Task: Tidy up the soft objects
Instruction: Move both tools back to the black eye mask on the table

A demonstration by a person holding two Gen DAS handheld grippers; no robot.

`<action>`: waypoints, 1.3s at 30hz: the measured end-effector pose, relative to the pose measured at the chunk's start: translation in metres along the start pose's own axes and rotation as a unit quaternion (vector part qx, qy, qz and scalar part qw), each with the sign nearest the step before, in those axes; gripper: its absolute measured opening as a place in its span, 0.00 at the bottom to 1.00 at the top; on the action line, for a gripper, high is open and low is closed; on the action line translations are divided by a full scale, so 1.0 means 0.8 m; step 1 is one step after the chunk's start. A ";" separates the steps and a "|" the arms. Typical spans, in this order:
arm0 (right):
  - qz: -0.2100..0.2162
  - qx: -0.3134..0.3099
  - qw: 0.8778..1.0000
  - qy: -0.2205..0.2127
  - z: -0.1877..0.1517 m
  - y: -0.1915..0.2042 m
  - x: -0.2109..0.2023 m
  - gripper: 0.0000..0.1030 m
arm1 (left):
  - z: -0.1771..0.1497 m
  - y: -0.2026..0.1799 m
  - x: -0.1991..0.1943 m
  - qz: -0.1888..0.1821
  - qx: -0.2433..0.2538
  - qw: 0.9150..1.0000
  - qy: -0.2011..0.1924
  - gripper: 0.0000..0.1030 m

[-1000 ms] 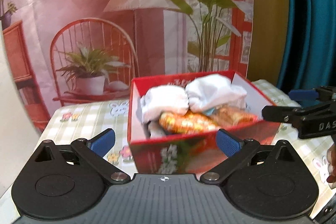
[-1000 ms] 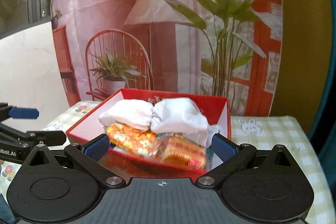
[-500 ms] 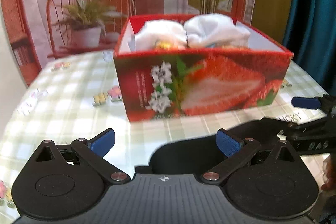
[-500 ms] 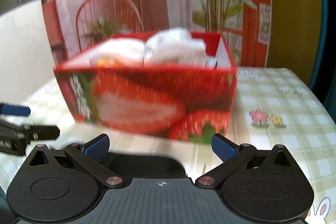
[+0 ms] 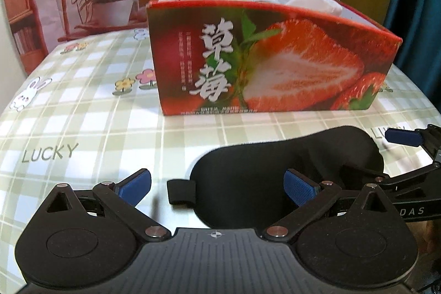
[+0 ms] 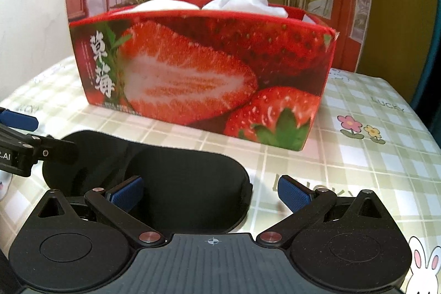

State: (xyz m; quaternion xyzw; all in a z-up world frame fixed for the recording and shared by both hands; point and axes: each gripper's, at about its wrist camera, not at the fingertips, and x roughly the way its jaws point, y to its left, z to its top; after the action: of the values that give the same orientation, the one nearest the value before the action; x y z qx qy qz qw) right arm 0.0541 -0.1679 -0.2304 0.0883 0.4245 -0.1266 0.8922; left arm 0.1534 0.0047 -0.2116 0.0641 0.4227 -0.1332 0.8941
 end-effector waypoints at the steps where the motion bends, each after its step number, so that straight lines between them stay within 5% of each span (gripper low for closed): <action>1: 0.000 0.000 1.000 0.003 -0.001 0.000 0.002 1.00 | -0.001 0.000 0.001 -0.001 0.001 1.000 0.001 1.00; 39: 0.004 0.013 1.000 0.006 -0.009 -0.004 0.009 1.00 | -0.010 -0.006 0.011 0.009 0.015 1.000 0.016 1.00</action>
State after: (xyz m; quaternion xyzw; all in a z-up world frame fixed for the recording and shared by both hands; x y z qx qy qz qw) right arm 0.0519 -0.1699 -0.2405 0.1024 0.4280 -0.1280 0.8888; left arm 0.1519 0.0005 -0.2236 0.0837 0.4346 -0.1301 0.8872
